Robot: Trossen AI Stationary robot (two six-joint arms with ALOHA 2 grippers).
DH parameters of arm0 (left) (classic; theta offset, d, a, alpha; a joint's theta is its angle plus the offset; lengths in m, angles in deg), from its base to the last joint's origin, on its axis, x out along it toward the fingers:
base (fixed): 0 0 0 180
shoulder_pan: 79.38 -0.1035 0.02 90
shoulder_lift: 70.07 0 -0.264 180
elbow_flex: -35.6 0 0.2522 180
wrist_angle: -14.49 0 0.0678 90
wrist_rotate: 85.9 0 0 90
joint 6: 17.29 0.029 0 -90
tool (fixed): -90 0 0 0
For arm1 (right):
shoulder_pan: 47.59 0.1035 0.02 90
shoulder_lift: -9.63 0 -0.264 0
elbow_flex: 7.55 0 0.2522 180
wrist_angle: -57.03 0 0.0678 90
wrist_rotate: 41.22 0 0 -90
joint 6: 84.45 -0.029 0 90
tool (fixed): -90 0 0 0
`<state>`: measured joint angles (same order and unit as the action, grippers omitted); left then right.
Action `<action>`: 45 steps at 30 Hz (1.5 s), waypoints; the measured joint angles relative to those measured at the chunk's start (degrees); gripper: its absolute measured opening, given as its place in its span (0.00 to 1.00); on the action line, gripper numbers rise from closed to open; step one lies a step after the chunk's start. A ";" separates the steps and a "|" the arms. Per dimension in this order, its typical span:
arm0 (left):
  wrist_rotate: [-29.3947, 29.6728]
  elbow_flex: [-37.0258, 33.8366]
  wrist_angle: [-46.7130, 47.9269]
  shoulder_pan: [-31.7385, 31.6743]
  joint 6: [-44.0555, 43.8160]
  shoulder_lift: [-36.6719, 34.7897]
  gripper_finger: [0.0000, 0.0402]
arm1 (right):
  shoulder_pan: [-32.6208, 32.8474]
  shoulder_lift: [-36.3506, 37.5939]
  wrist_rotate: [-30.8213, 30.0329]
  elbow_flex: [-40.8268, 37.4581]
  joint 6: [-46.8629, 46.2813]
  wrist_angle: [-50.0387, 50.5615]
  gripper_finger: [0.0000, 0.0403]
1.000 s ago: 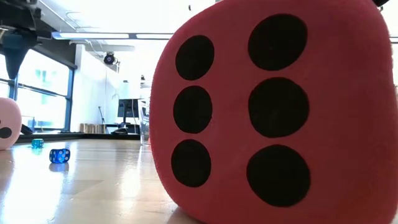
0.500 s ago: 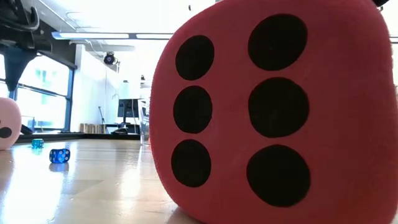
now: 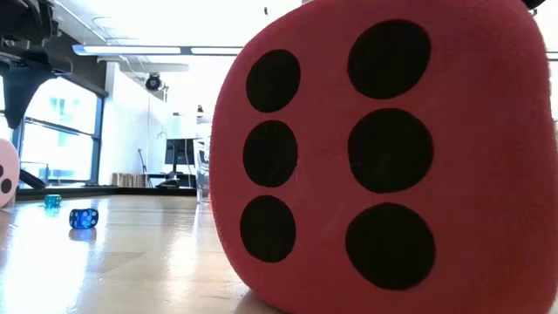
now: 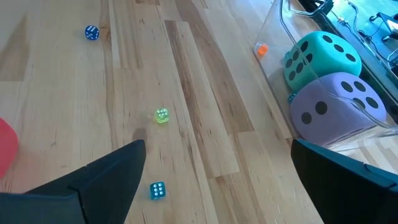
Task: Pick & Place Dice
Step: Put the large pink dice into the transparent bin
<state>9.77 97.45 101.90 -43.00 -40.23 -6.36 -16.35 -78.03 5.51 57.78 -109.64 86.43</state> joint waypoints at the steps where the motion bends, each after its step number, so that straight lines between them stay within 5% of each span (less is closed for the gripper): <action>1: -0.08 0.00 0.03 0.00 -0.06 -0.03 0.95 | 0.00 0.00 0.00 0.00 0.00 0.00 0.98; 19: -3.89 0.00 0.02 0.11 -4.35 -0.01 0.95 | 0.00 0.00 -0.02 0.00 0.00 0.00 0.98; 38: -4.74 0.02 0.00 -0.66 -31.79 0.01 0.95 | 0.00 0.00 -0.02 0.00 0.00 -0.02 0.98; 45: -4.53 0.02 0.00 -0.66 -33.71 0.01 0.95 | 0.00 0.00 -0.02 0.00 0.02 -0.02 0.98</action>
<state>5.24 97.47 101.90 -43.66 -73.94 -6.35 -16.35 -78.03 5.49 57.78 -109.63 86.41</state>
